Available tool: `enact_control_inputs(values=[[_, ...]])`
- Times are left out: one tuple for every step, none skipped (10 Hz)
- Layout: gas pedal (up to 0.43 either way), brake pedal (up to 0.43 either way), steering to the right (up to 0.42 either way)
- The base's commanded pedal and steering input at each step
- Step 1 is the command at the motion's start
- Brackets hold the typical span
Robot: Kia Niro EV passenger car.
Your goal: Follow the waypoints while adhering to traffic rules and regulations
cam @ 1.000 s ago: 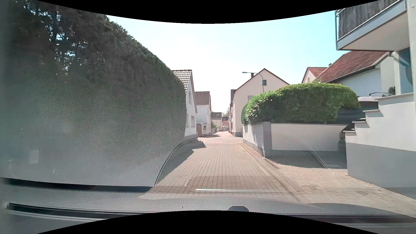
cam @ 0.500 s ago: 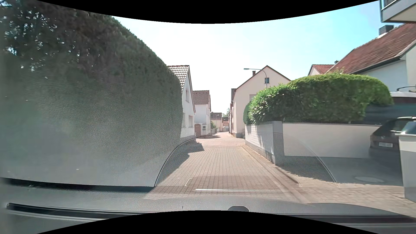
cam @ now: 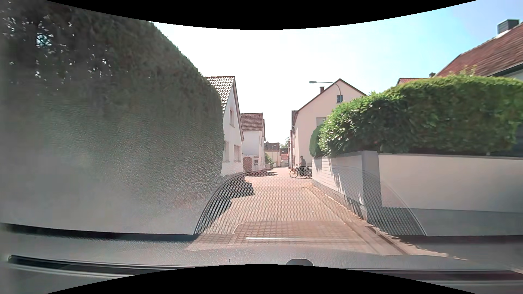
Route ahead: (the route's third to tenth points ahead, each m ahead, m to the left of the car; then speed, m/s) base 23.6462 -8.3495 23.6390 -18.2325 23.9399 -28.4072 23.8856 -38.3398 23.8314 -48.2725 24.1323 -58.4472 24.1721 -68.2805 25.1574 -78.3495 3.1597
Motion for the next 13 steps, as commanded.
enact_control_inputs(values=[[0.0,0.0,-0.008],[0.0,0.0,-0.008],[0.0,0.0,-0.007],[0.0,0.0,-0.007],[0.0,0.0,-0.007],[0.0,0.0,-0.007],[0.0,0.0,-0.007],[0.0,0.0,-0.006],[0.0,0.0,-0.006],[0.0,0.0,-0.006],[0.0,0.0,-0.005],[0.0,0.0,-0.005],[0.0,0.0,-0.005]])
